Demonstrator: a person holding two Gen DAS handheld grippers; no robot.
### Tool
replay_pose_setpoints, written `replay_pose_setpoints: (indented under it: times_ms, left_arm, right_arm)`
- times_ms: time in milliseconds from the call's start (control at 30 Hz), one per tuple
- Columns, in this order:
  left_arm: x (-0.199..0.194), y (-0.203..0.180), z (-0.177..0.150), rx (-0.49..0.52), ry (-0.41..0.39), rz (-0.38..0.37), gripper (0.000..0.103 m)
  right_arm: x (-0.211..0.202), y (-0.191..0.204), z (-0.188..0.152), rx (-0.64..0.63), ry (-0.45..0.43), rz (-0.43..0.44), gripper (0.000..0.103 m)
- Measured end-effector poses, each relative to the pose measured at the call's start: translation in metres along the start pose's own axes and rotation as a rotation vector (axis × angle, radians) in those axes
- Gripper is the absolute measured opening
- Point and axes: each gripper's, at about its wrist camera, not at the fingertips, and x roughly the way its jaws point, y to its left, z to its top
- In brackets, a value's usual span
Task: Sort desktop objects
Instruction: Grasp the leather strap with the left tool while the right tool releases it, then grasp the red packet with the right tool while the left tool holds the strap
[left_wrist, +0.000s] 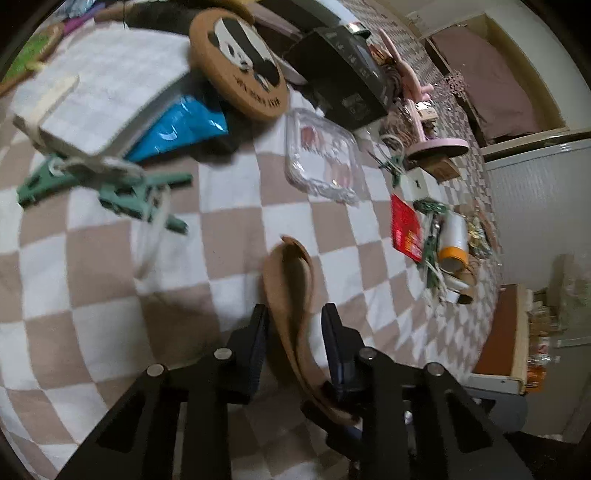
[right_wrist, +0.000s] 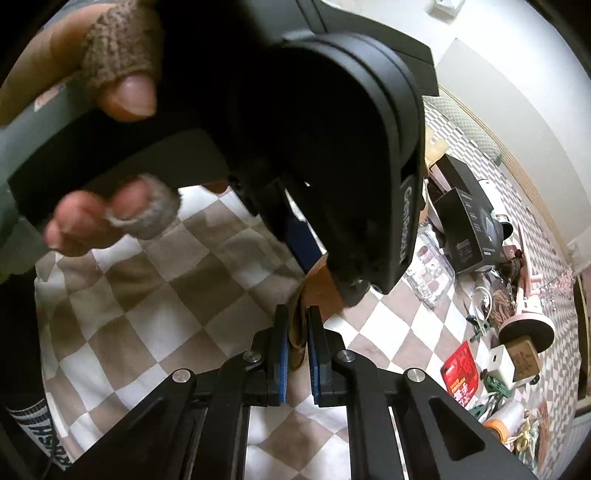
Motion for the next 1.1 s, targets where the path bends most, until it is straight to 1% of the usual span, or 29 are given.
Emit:
replay_pose_setpoints:
  times_ms: [67, 100, 233, 367, 433, 500, 600, 667, 700, 733, 767, 800, 833, 900, 1033, 1100]
  left_arm:
    - [-0.001, -0.002, -0.001, 0.012, 0.0, 0.005, 0.017]
    - [-0.001, -0.004, -0.002, 0.021, -0.003, 0.015, 0.009]
    - [-0.001, -0.006, -0.002, 0.038, -0.012, 0.025, 0.009]
    - [-0.002, -0.002, 0.002, 0.031, -0.035, 0.057, 0.008]
    - [-0.003, 0.002, 0.004, 0.022, -0.041, 0.064, 0.008]
    - [-0.004, 0.004, 0.005, 0.021, -0.045, 0.073, 0.008]
    - [-0.005, 0.005, 0.005, 0.027, -0.047, 0.085, 0.008]
    - [-0.004, 0.003, 0.005, 0.039, -0.047, 0.099, 0.008]
    - [-0.003, 0.002, 0.005, 0.046, -0.047, 0.105, 0.008]
    - [-0.003, 0.001, 0.005, 0.052, -0.047, 0.111, 0.008]
    - [-0.003, 0.001, 0.005, 0.054, -0.047, 0.114, 0.008]
    - [-0.003, 0.001, 0.005, 0.055, -0.047, 0.115, 0.008]
    - [-0.003, 0.0, 0.005, 0.054, -0.046, 0.116, 0.008]
    - [-0.003, 0.0, 0.005, 0.055, -0.046, 0.118, 0.008]
    - [-0.003, -0.001, 0.005, 0.057, -0.046, 0.123, 0.008]
    - [-0.002, -0.001, 0.005, 0.057, -0.045, 0.122, 0.008]
  right_arm:
    - [0.002, -0.003, -0.001, 0.006, 0.0, 0.001, 0.01]
    - [0.002, -0.004, -0.001, 0.008, 0.001, 0.002, 0.01]
    - [0.003, -0.01, -0.004, 0.021, 0.004, 0.008, 0.01]
    - [0.005, -0.019, -0.011, 0.059, 0.028, 0.061, 0.01]
    - [0.006, -0.025, -0.017, 0.057, 0.041, 0.049, 0.01]
    - [0.007, -0.034, -0.027, 0.054, 0.055, -0.009, 0.01]
    - [0.01, -0.052, -0.044, 0.033, 0.086, -0.138, 0.01]
    - [0.012, -0.059, -0.057, -0.019, 0.113, -0.235, 0.011]
    - [0.015, -0.063, -0.064, -0.059, 0.125, -0.302, 0.013]
    - [0.018, -0.066, -0.071, -0.096, 0.134, -0.351, 0.017]
    - [0.02, -0.067, -0.078, -0.134, 0.141, -0.402, 0.037]
    - [0.023, -0.069, -0.084, -0.172, 0.147, -0.452, 0.064]
    - [0.024, -0.069, -0.088, -0.201, 0.142, -0.487, 0.071]
    - [0.029, -0.065, -0.095, -0.266, 0.14, -0.555, 0.071]
    - [0.045, -0.052, -0.093, -0.405, 0.169, -0.694, 0.071]
    - [0.056, -0.051, -0.091, -0.469, 0.178, -0.74, 0.071]
